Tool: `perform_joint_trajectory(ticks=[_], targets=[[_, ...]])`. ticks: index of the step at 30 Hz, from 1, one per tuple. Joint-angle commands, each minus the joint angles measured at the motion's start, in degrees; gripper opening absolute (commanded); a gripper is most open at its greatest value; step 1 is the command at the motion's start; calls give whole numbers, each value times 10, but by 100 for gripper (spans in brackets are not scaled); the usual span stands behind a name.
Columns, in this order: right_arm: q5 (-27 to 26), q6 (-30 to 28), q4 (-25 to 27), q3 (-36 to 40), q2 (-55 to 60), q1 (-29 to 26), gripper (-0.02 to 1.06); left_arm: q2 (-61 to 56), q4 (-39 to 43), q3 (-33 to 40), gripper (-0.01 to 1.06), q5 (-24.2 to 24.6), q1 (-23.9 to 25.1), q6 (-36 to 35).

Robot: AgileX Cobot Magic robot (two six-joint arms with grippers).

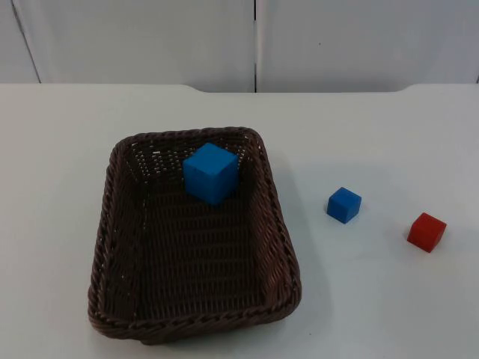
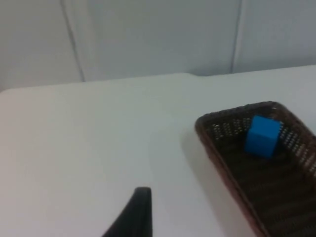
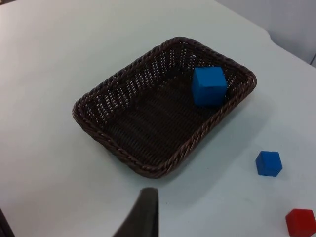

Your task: Pick up the basket with the left hand and place the largest block into the basket with the right hand.

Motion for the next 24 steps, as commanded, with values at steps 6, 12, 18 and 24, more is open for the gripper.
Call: perform_joint_trajectory(ticks=[6,12,18,24], targets=[[-10,-15,-5,1,-3,0,88,-43,42,3,105,35,0,-31],[-14,-15,-4,1,-3,0,88,-50,47,15,105,60,0,-31],[-13,-15,-3,1,-3,0,88,-50,47,63,105,64,0,-45],[-11,-15,0,1,-12,0,88,-50,48,63,105,64,0,-45]])
